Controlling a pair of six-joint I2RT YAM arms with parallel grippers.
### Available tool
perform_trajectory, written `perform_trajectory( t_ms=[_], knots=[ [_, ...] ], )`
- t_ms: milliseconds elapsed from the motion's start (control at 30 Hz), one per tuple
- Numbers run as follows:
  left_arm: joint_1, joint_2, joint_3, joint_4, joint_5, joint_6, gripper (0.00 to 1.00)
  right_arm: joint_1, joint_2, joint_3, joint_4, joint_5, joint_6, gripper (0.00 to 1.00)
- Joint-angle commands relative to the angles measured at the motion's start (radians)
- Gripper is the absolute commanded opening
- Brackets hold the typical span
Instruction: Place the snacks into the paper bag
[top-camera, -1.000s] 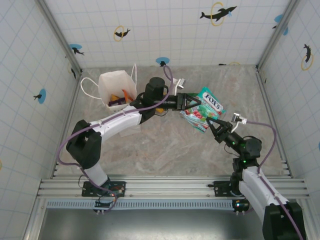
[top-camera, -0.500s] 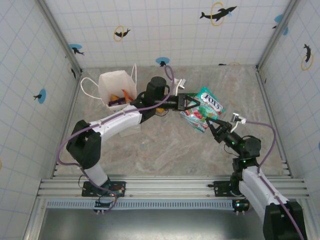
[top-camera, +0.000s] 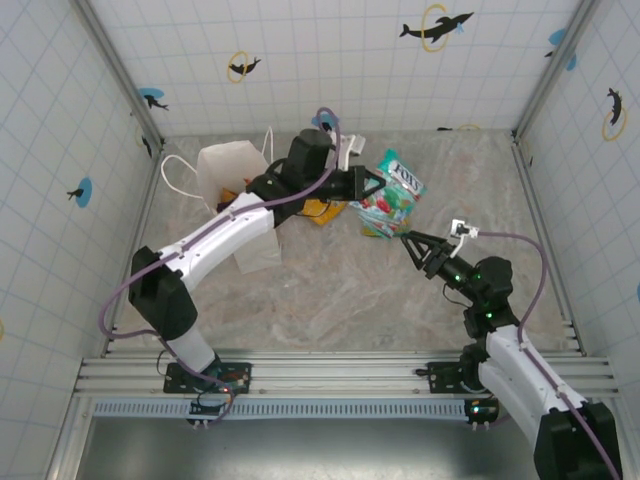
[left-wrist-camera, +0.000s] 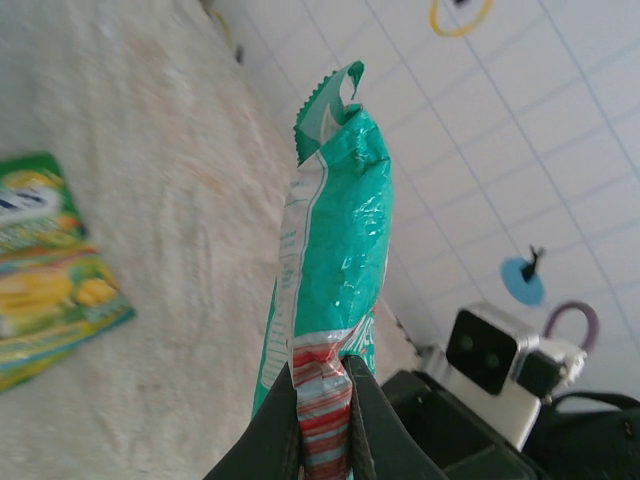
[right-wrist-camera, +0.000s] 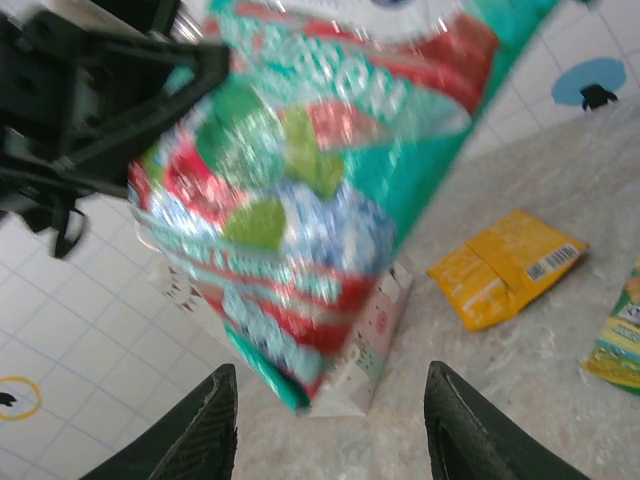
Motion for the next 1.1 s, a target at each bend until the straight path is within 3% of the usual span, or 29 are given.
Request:
perform_trajectory(
  t_ms=[0,367,700,1067],
  knots=[
    [0.014,-0.066,0.112,-0.135,-0.143,0.090,0.00,0.049,0.042,0.084,-0.128,0.039,-0.092,0.51],
    [0.096,-0.117,0.345,-0.344,-0.418,0.186,0.00,0.237,0.252,0.255,-0.268,0.147,-0.233,0.54],
    [0.139,-0.268,0.342,-0.324,-0.718,0.255,0.00,0.334,0.421,0.348,-0.284,0.156,-0.259,0.54],
    [0.140,-0.388,0.240,-0.367,-1.023,0.257,0.00,0.367,0.514,0.402,-0.296,0.142,-0.263,0.54]
  ],
)
